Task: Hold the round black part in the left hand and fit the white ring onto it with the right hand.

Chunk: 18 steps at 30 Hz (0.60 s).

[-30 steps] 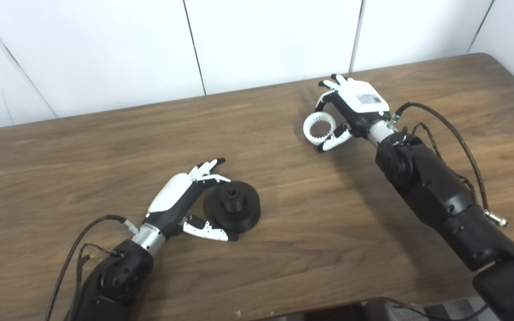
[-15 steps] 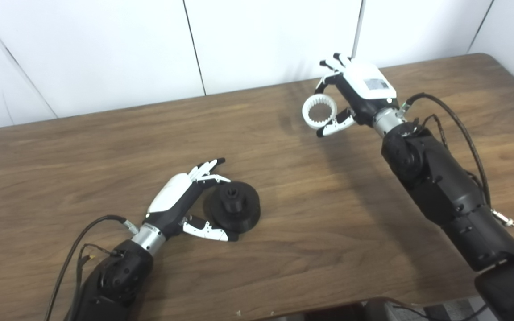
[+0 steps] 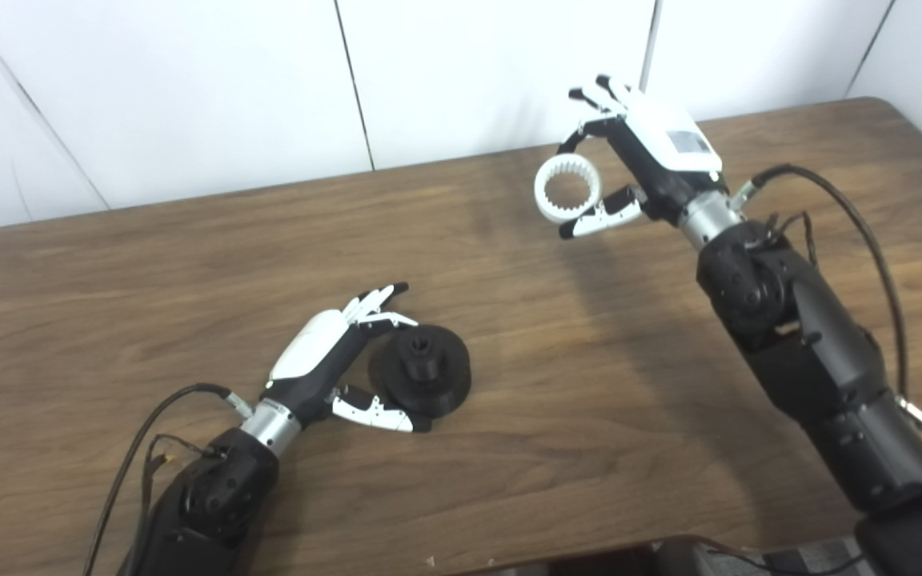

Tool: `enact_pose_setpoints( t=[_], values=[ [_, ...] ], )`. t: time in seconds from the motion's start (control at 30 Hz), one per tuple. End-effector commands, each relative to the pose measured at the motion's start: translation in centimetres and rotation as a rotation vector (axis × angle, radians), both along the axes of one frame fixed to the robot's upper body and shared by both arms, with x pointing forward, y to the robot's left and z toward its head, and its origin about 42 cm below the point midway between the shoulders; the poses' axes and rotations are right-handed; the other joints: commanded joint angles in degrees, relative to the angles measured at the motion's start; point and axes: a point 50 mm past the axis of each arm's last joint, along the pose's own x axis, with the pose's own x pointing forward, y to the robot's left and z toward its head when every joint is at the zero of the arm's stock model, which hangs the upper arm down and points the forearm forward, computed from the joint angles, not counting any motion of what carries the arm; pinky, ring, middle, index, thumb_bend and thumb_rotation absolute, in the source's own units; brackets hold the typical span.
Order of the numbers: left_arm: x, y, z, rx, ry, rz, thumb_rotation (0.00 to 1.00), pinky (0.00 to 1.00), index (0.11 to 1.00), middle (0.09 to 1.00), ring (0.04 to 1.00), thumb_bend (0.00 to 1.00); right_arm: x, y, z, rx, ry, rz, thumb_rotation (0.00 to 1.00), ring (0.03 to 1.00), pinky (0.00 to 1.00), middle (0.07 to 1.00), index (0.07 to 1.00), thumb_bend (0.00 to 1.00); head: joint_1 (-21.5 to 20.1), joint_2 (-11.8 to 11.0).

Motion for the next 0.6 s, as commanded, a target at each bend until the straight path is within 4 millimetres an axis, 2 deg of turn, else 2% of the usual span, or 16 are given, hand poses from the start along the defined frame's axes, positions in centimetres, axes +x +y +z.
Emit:
enact_pose_setpoints(
  t=[0.0,0.57],
  values=[
    [0.2,0.1,0.1,0.027,0.004,-0.003,0.34,1.00,0.657,1.000,1.000,1.00,-0.3,0.8,2.6,0.033,-0.066,0.022,0.16,1.000,1.00,0.927,0.490,0.52,0.3,0.1],
    [0.3,-1.4,0.3,0.027,0.013,-0.001,0.34,1.00,0.658,1.000,1.000,1.00,-3.5,4.4,2.8,0.112,-0.052,0.174,0.16,1.000,1.00,0.923,0.491,0.52,5.3,0.5]
  ],
)
